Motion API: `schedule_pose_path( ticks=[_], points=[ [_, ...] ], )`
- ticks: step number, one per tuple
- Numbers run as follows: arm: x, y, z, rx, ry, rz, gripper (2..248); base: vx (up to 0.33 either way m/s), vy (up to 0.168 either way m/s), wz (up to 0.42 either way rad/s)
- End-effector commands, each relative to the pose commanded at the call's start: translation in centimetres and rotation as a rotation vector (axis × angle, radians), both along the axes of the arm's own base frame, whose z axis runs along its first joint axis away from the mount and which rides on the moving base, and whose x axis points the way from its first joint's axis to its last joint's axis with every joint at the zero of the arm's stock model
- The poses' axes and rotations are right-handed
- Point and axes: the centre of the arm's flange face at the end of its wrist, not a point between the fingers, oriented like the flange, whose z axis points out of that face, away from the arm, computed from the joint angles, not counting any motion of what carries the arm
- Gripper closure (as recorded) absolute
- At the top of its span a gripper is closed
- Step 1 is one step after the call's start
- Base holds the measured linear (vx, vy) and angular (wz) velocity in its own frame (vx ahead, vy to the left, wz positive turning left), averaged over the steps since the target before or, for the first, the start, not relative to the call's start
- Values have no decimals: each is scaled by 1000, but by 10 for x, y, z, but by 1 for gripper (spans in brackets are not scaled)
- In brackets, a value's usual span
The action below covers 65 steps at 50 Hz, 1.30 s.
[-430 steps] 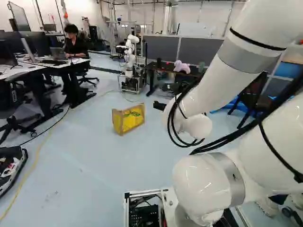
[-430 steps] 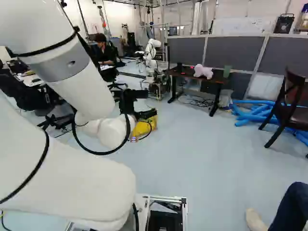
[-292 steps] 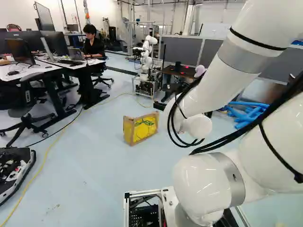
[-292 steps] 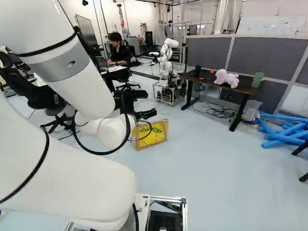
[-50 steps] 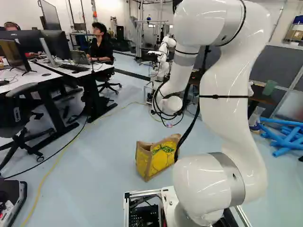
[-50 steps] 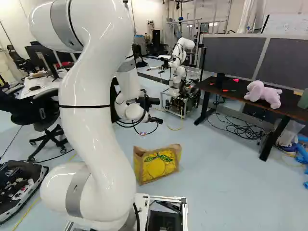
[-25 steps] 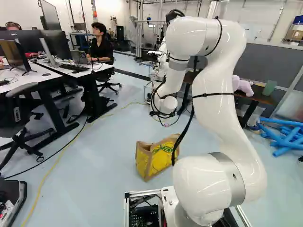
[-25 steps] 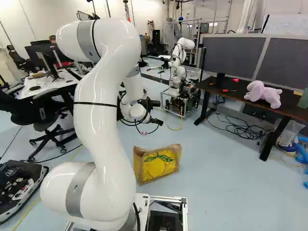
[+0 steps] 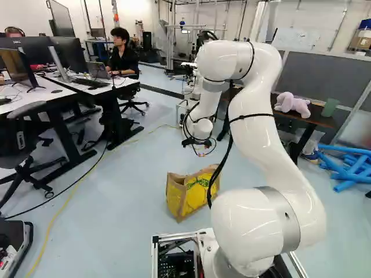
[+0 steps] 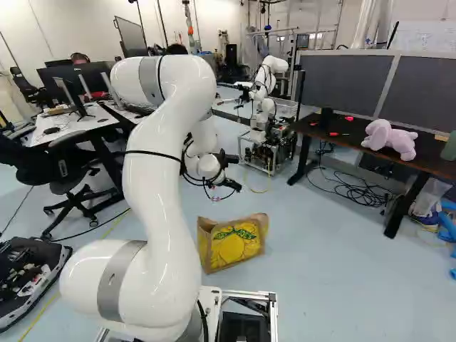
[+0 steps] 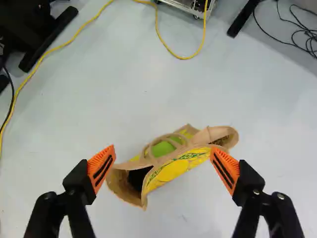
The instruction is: Pick up the bag on the ground and place it on the table
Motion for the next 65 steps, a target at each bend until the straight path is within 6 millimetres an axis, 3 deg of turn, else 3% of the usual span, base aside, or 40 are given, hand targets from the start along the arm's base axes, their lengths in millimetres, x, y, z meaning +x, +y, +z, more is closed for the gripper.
schedule_pose_path(
  ticks=[23, 65],
  points=[
    [7, 1, -39, 30, 145, -26, 3, 0, 0, 0],
    [15, 1, -101, 212, 183, -458, 3, 0, 0, 0]
  ],
)
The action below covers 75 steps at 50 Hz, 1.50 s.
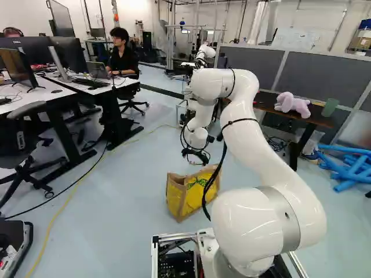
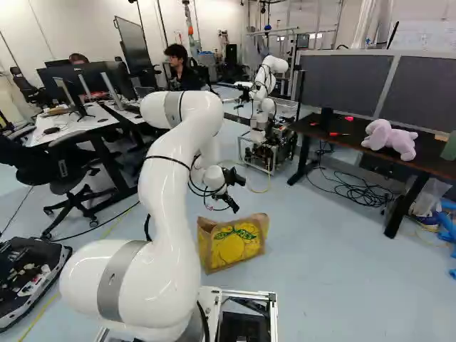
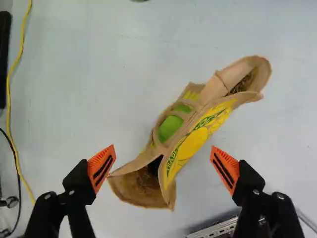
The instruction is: Pick up the bag on the ground and place it on the table
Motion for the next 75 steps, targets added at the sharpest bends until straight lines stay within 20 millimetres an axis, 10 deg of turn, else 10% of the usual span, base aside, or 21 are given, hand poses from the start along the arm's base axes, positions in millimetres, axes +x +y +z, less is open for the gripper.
schedule_pose_path(
  ticks=[28, 75],
  points=[
    [3, -2, -42, 91, 22, -363, 3, 0, 0, 0],
    [13, -10, -116, 116, 164, -452, 3, 0, 0, 0]
  ],
)
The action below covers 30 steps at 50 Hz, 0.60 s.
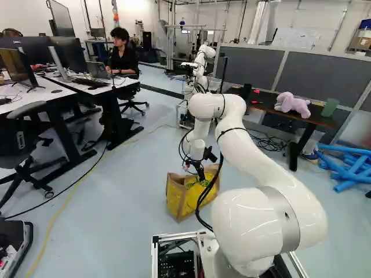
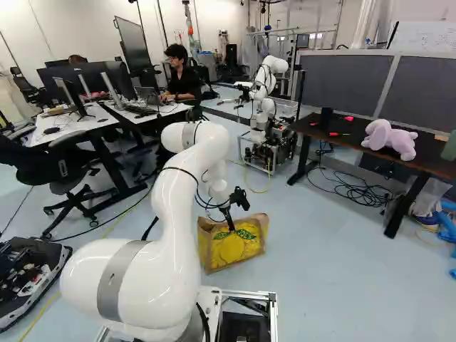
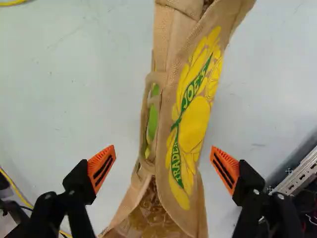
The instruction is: Pick up the bag on the ground and place it on the table
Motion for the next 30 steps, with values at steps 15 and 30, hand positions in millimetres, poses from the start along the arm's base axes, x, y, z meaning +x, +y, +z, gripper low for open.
schedule_pose_path(
  ticks=[15, 30],
  points=[
    [12, -4, -23, 15, 21, -7, 3, 0, 0, 0],
    [23, -2, -47, 32, 44, -5, 3, 0, 0, 0]
  ],
)
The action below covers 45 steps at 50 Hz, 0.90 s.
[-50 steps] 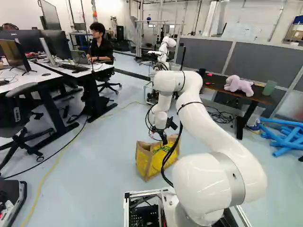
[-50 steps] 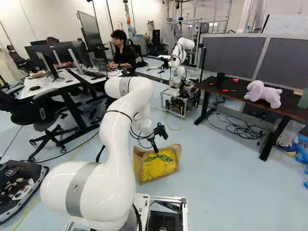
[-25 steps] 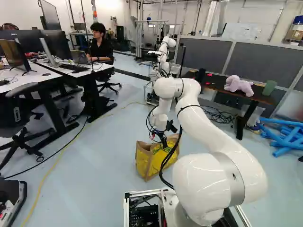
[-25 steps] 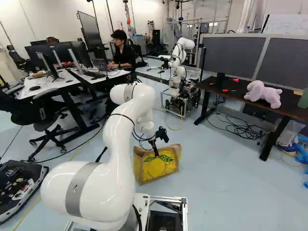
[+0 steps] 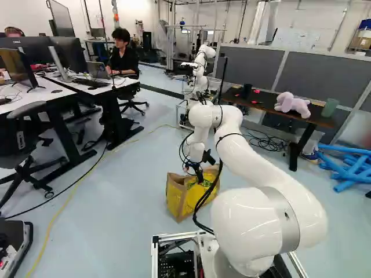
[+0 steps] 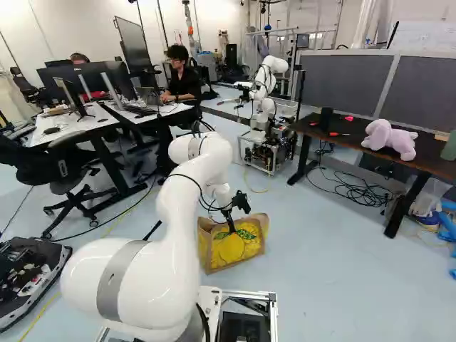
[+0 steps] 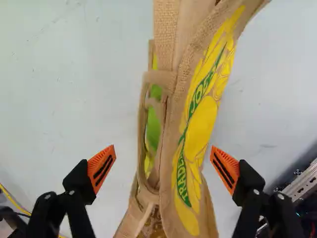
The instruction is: Pick up the bag on the ground and place it on the table
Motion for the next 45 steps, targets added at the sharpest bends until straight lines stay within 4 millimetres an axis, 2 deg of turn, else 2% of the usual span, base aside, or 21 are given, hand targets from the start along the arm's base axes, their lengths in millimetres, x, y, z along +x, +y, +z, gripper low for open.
schedule_pose_path(
  ticks=[33, 42, 43, 45],
  points=[
    [9, 3, -50, 26, 41, 5, 3, 0, 0, 0],
    [9, 3, -57, 26, 40, 5, 3, 0, 0, 0],
    [9, 3, -57, 26, 40, 5, 22, 0, 0, 0],
    [9, 3, -57, 26, 40, 5, 22, 0, 0, 0]
  ],
)
